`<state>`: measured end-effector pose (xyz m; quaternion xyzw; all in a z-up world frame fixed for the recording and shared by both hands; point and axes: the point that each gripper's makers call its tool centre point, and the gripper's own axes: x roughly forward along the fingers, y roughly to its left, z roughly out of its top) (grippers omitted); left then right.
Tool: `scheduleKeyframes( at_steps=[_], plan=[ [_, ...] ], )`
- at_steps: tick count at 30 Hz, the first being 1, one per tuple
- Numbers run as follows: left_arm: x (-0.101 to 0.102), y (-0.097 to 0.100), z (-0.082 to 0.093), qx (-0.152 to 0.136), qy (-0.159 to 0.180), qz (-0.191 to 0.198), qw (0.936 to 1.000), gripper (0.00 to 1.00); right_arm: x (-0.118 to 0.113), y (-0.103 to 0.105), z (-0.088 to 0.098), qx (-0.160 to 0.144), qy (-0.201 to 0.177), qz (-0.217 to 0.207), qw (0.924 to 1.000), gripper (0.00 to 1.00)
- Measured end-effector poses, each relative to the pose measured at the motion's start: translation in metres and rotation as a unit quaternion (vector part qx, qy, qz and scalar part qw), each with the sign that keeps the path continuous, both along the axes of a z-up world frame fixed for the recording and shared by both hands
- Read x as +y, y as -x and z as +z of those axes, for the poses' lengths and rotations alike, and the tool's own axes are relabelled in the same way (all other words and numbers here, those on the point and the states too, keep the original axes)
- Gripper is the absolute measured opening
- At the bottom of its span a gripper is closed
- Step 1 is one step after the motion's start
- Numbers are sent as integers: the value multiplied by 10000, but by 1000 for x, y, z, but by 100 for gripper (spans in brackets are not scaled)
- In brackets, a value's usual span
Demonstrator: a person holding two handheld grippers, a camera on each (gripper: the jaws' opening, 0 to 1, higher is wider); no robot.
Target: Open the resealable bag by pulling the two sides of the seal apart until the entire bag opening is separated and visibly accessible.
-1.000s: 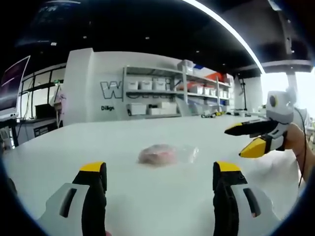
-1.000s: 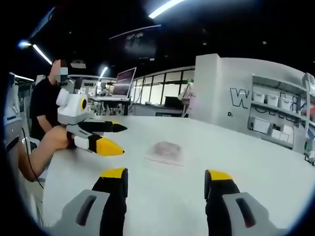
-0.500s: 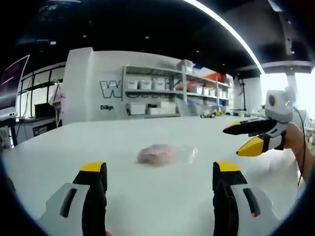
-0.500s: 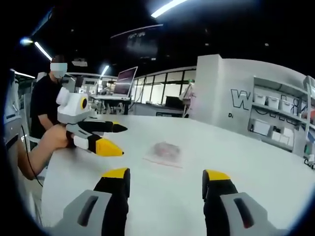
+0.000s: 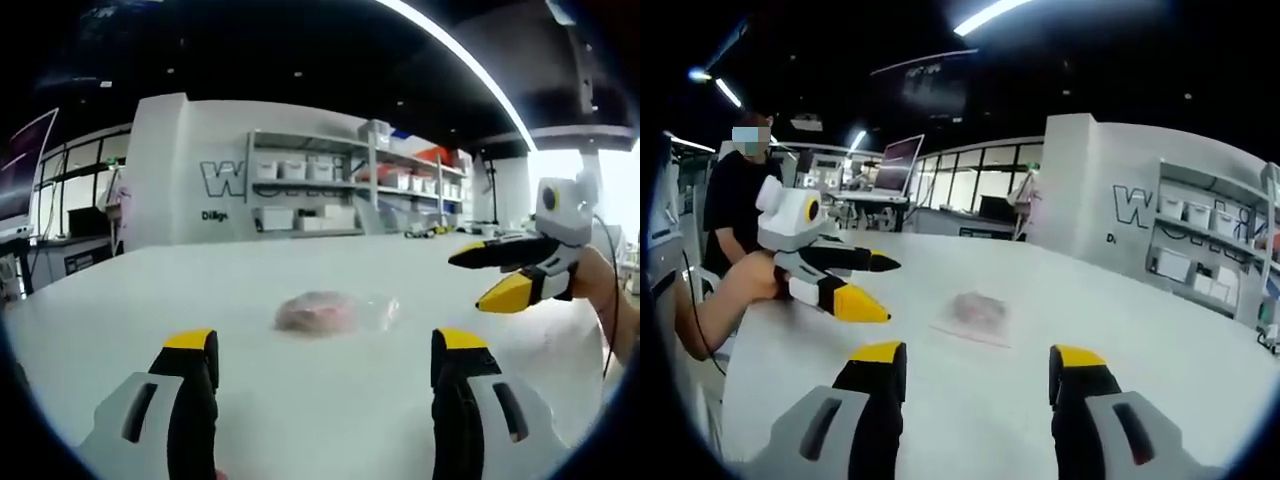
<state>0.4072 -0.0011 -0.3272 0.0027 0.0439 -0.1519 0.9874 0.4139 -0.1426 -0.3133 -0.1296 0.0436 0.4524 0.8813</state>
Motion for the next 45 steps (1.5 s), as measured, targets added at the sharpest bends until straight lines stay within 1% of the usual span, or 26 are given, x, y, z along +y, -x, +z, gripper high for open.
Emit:
scheduleKeyframes(
  at_steps=[3,8,13,21,27,33,41,45],
  plan=[
    [0,0,0,-1,6,-2,10000,87,1,0,-1,-9,51,25,10000,55],
    [-1,-1,0,-3,14,-3,10000,87,3,-3,-1,-43,117,67,9999,50],
    [-3,-1,0,3,21,-17,10000,86,5,-4,-1,-46,173,140,9997,48],
    [-4,-1,0,-4,-17,-30,10000,86,8,-8,-3,-148,398,225,9988,43],
    [-3,-1,1,-42,-47,-8,10000,85,10,-10,1,-211,406,272,9986,42],
    [-4,-1,1,-44,-64,-26,10000,85,10,-12,0,-241,467,271,9983,42],
    [-4,1,3,-117,-78,-38,9999,84,15,-16,-2,-409,798,329,9954,42],
    [-3,1,3,-138,-80,-30,9999,84,18,-17,-1,-449,848,367,9947,42]
  ],
)
